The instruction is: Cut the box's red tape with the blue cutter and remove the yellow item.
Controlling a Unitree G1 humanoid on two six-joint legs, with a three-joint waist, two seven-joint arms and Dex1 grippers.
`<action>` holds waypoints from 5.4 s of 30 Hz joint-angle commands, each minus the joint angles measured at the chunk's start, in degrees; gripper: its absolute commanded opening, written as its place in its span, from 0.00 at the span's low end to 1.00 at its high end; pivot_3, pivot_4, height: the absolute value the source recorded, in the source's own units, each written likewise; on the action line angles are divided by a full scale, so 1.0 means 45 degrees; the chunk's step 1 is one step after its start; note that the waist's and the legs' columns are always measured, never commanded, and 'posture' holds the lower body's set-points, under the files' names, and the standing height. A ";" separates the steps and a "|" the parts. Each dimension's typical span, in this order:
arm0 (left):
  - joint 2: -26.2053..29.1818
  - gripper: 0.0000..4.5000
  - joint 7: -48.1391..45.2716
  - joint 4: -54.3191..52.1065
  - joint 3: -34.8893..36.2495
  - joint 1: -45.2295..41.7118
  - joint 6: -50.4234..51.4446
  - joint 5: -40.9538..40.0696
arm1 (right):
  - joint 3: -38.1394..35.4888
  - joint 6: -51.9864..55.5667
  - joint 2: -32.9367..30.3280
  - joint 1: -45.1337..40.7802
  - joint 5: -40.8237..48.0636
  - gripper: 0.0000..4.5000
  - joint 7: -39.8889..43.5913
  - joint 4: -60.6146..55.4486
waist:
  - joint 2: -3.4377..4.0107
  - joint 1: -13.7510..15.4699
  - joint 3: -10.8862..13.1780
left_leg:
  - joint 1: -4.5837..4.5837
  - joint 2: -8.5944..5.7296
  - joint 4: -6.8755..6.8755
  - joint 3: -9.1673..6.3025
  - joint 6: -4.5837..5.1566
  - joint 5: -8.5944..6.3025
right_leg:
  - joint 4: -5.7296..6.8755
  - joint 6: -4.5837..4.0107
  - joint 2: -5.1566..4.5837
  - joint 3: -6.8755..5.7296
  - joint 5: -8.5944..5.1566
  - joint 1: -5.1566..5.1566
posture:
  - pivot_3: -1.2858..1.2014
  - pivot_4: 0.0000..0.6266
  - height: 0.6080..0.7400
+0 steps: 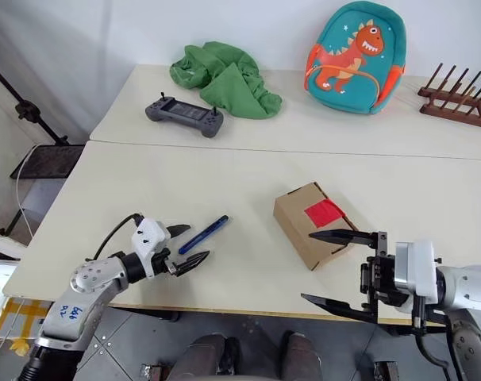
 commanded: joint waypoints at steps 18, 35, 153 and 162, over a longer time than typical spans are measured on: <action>0.0631 0.10 -0.2582 0.1058 -0.0745 -0.0177 -0.2990 -0.0398 | -0.0676 0.1375 -0.0868 0.1209 0.1554 1.00 -0.0586 -0.0962 | 0.0074 0.0025 -0.0058 | 0.0009 0.0003 -0.0002 0.0007 0.0003 -0.0003 | -0.0005 -0.0003 -0.0018 0.0022 -0.0001 -0.0003 | 0.52 0.24 1.00; -0.0643 0.10 -0.4139 0.0956 -0.5356 -0.4151 -0.2452 0.2594 | 0.0910 0.5376 -0.2982 0.2609 -0.1307 0.72 -0.4585 -0.2736 | 0.0035 0.0201 -0.0038 | -0.0058 0.0015 0.0014 0.0011 0.0108 -0.0015 | -0.0041 -0.0002 0.0031 -0.0069 0.0001 -0.0011 | 0.52 0.24 1.00; 0.0696 0.10 -0.5527 0.0420 -0.1792 -0.2884 -0.8510 -0.0642 | -0.2747 1.1157 -0.4151 0.0293 1.0980 0.83 -0.8532 -0.1667 | 0.0001 0.0122 -0.0036 | -0.0052 0.0039 0.0033 -0.0056 0.0089 -0.0018 | -0.0081 -0.0024 -0.0008 -0.0049 -0.0007 0.0021 | 0.52 0.24 1.00; 0.0415 0.10 -0.5523 0.1563 -0.2059 -0.4511 -1.0175 0.0064 | 0.0933 1.0368 -0.5742 -0.3453 1.5760 0.99 -1.3126 0.0812 | -0.0013 0.0094 -0.0028 | -0.0069 0.0036 0.0033 -0.0042 0.0117 -0.0013 | -0.0091 -0.0021 0.0019 -0.0075 -0.0006 0.0012 | 0.52 0.24 1.00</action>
